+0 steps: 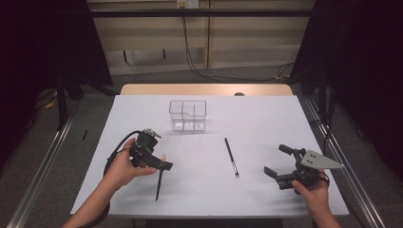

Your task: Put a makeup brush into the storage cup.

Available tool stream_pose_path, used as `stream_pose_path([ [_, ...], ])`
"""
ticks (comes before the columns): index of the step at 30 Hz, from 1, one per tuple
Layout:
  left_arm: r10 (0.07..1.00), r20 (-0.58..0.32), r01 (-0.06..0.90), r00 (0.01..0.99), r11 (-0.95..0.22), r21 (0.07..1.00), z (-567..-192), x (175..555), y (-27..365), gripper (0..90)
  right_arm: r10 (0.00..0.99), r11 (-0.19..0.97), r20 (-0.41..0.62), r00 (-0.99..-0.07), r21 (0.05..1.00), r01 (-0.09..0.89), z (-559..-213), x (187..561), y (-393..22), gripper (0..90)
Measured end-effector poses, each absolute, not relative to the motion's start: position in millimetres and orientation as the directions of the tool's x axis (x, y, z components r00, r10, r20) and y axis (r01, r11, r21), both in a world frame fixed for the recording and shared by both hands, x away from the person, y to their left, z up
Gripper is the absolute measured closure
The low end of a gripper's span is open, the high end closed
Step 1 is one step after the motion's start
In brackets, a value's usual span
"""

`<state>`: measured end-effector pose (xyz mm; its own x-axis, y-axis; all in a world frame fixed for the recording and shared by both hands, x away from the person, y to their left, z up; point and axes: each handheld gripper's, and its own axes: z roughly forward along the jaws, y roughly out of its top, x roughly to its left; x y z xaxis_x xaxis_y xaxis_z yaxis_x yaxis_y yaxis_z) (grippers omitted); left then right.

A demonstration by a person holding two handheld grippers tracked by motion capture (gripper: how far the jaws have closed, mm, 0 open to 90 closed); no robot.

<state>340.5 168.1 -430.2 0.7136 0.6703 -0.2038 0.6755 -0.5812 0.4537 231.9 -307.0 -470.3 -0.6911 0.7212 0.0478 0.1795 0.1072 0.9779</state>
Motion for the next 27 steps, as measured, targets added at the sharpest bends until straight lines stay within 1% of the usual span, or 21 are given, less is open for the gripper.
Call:
stream_pose_path([
  [6, 0.69, -0.208, 0.707, 0.693, -0.595, 0.382, -429.8, 342.9, 165.6, 0.0, 0.721, 0.108, 0.046, -0.691, 0.978, 0.177, -470.2, 232.2, -306.8, 0.0],
  [11, 0.69, -0.205, 0.708, 0.695, -0.606, 0.363, -428.9, 343.3, 164.4, 0.0, 0.722, 0.108, 0.046, -0.691, 0.978, 0.178, -470.0, 232.1, -306.6, 0.0],
  [13, 0.695, -0.203, 0.716, 0.69, -0.613, 0.332, -428.4, 343.5, 162.9, 0.0, 0.721, 0.108, 0.046, -0.692, 0.978, 0.178, -470.2, 232.3, -306.7, 0.0],
  [17, 0.697, -0.202, 0.72, 0.688, -0.622, 0.309, -428.7, 343.6, 161.5, 0.0, 0.72, 0.109, 0.045, -0.693, 0.978, 0.178, -470.1, 232.2, -307.0, 0.0],
  [21, 0.706, -0.221, 0.737, 0.672, -0.611, 0.288, -430.4, 344.0, 159.6, 0.0, 0.719, 0.11, 0.045, -0.693, 0.978, 0.179, -470.4, 232.4, -307.0, 0.0],
  [27, 0.702, -0.21, 0.73, 0.681, -0.628, 0.269, -431.3, 343.2, 159.0, 0.7, 0.719, 0.112, 0.043, -0.694, 0.978, 0.177, -470.5, 232.7, -306.6, 0.0],
])
